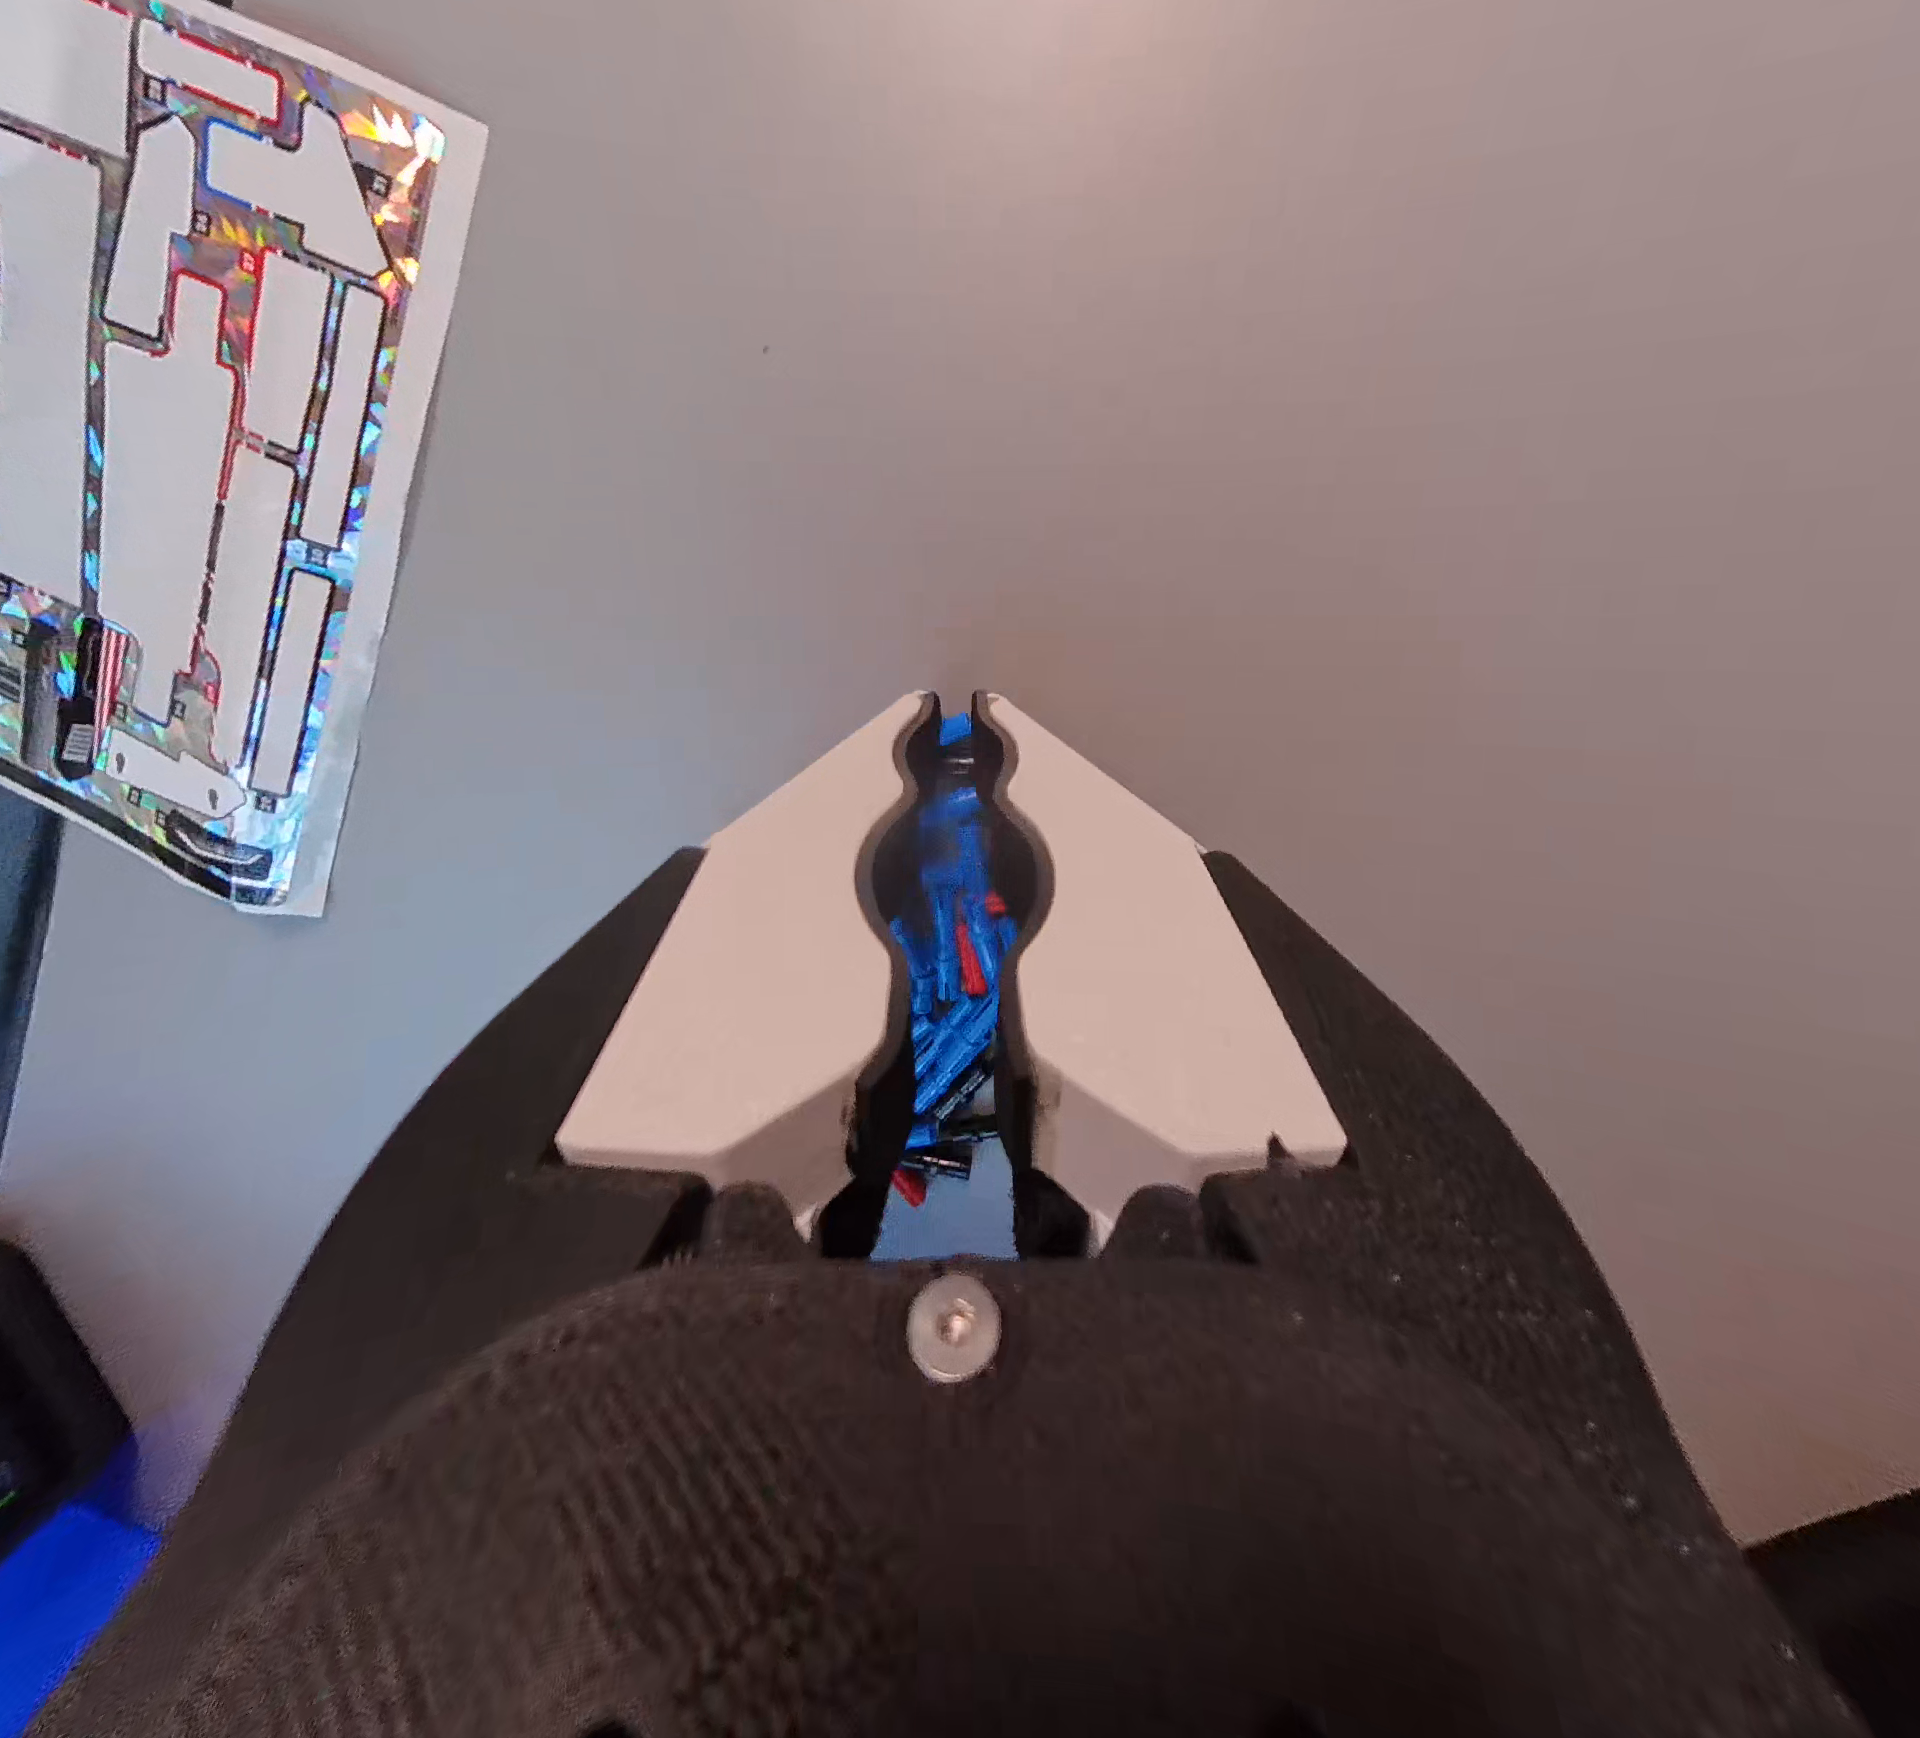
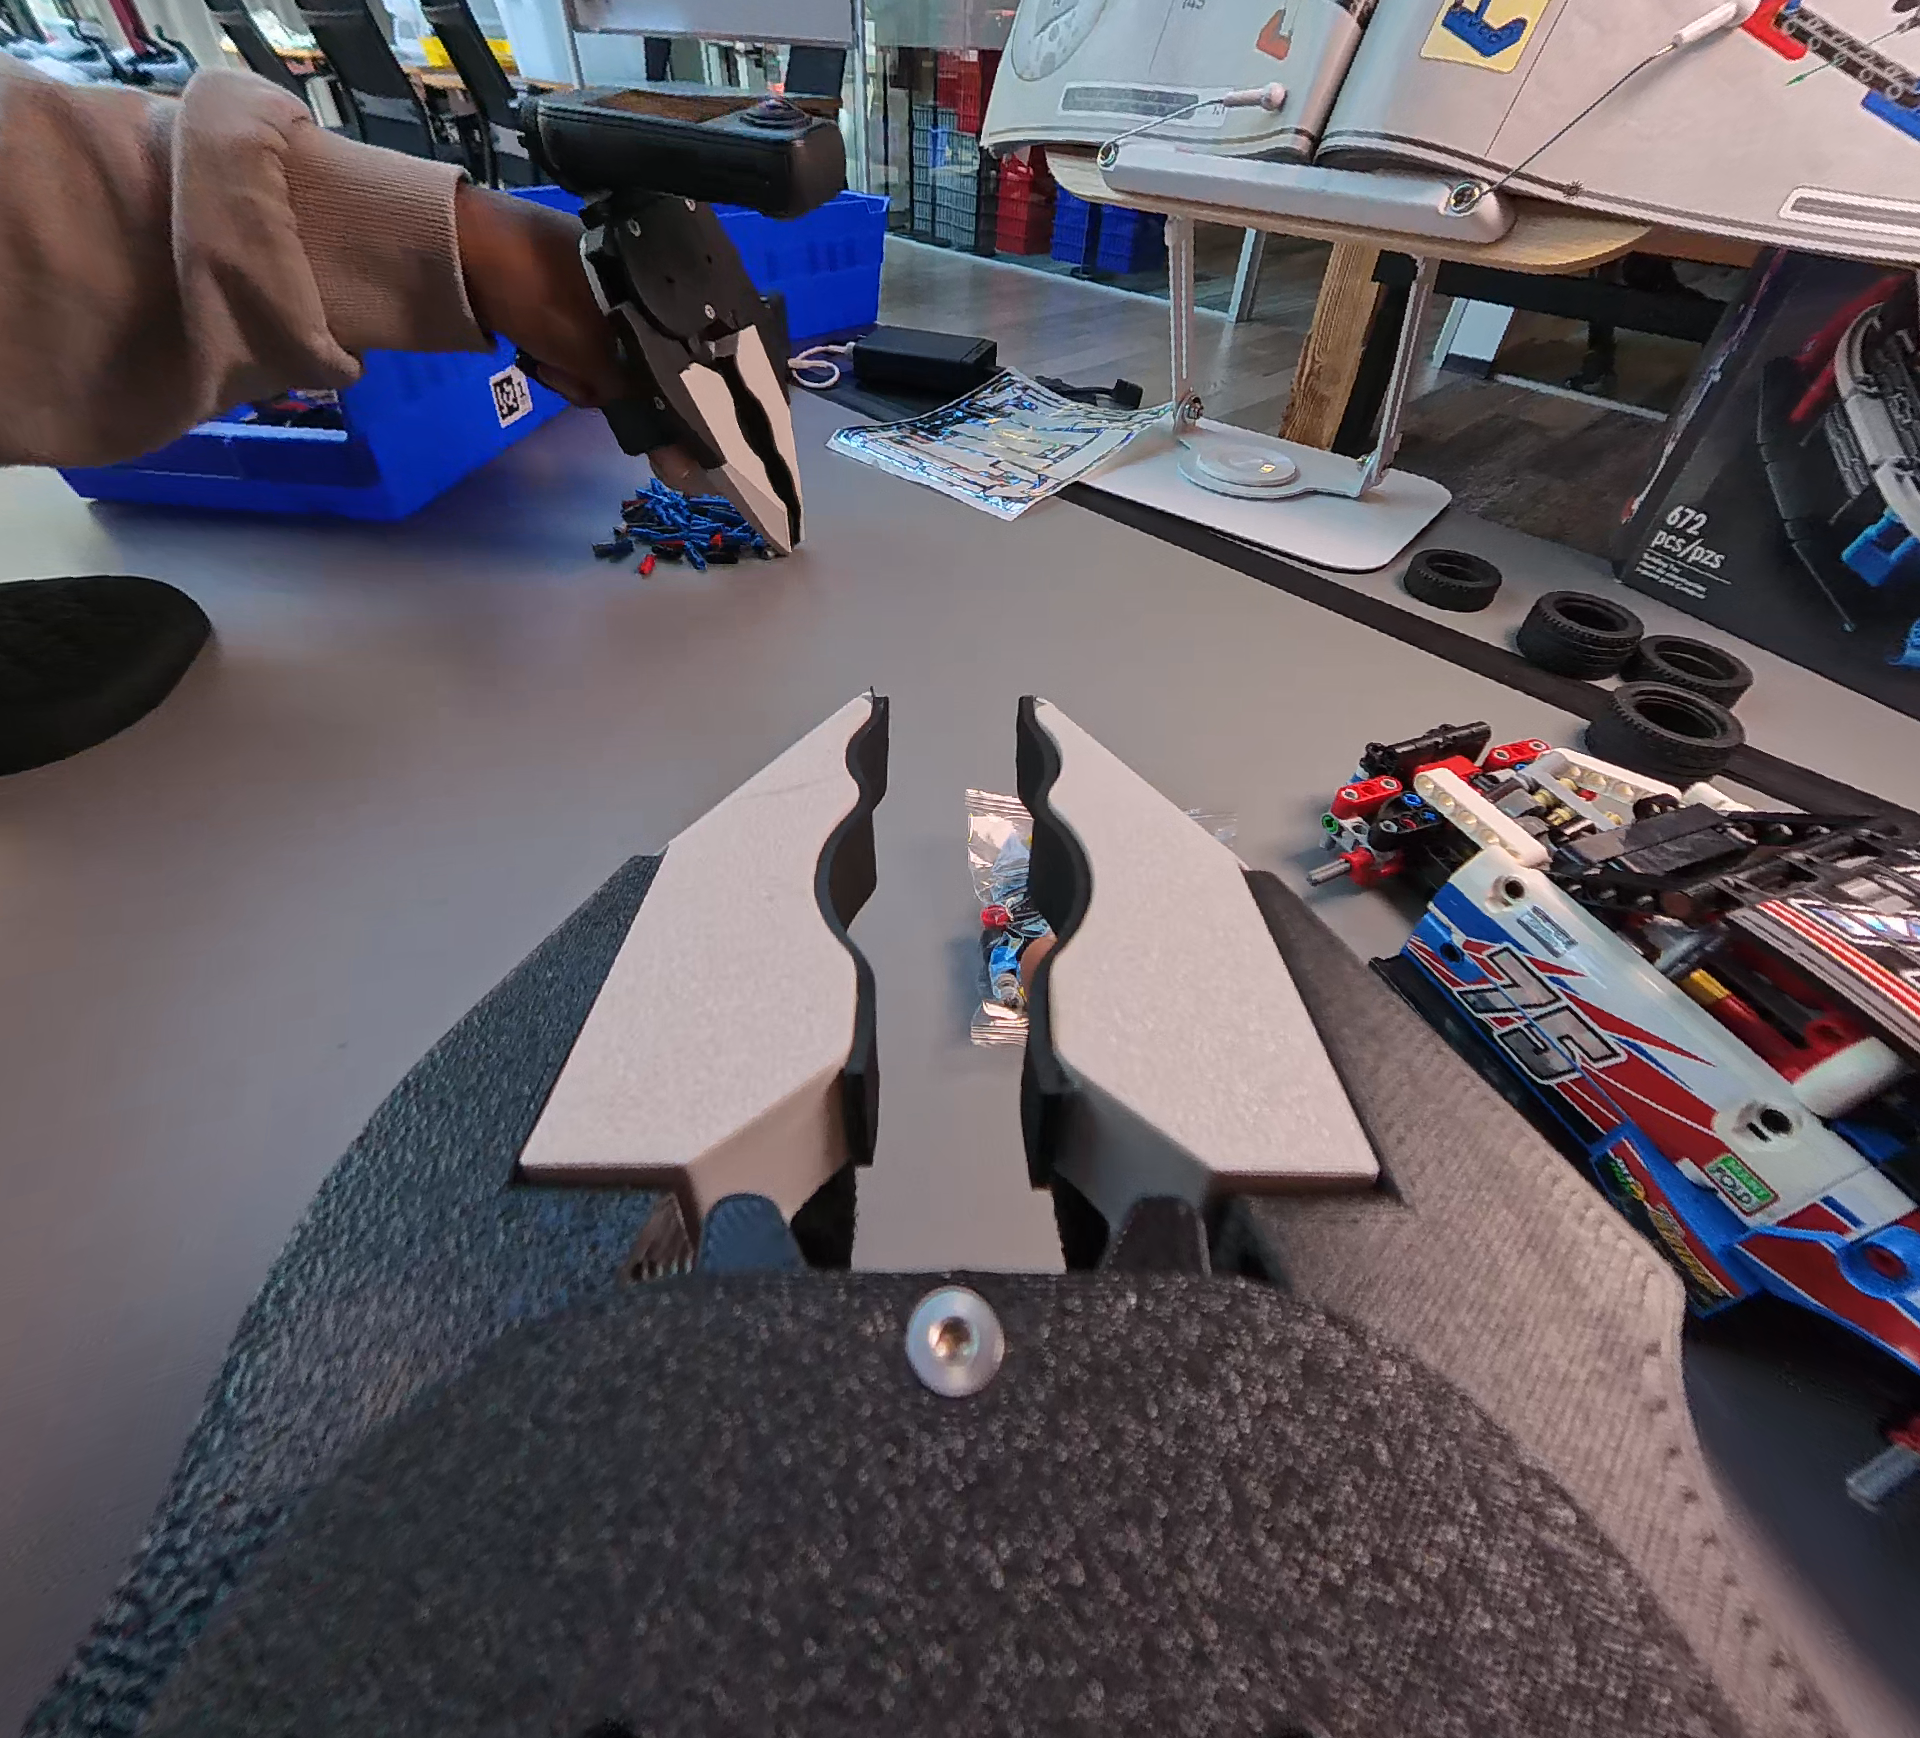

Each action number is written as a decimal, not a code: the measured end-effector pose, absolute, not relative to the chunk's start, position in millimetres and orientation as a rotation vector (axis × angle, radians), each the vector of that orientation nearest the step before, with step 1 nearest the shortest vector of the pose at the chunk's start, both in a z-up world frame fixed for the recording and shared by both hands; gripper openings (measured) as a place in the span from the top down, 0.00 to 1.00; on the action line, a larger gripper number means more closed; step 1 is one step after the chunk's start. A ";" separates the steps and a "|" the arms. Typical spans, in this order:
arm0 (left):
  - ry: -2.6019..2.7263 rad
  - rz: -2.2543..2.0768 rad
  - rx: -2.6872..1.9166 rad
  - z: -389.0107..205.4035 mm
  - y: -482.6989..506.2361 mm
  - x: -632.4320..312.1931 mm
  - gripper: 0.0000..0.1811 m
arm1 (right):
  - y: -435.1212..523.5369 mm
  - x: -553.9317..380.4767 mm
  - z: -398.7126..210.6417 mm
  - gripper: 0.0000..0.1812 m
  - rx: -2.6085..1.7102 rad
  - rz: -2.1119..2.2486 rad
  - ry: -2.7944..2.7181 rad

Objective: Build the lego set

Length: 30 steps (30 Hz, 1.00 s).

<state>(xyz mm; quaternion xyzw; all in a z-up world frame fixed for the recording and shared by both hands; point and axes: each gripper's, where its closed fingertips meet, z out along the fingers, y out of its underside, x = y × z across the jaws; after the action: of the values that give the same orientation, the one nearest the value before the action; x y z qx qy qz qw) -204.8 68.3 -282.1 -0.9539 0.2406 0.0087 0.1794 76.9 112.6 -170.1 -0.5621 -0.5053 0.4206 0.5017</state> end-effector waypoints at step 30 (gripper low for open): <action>-0.042 -0.822 -1.830 -213.4 27.8 -20.5 0.75 | 122.9 49.7 -225.2 1.00 -1.263 0.348 -1.587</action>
<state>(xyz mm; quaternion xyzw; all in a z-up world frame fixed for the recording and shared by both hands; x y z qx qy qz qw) -20.5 27.8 -213.4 -0.7691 -0.0176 -0.3455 0.5375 49.7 122.9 -225.2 -0.5259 -0.6607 0.1451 0.5156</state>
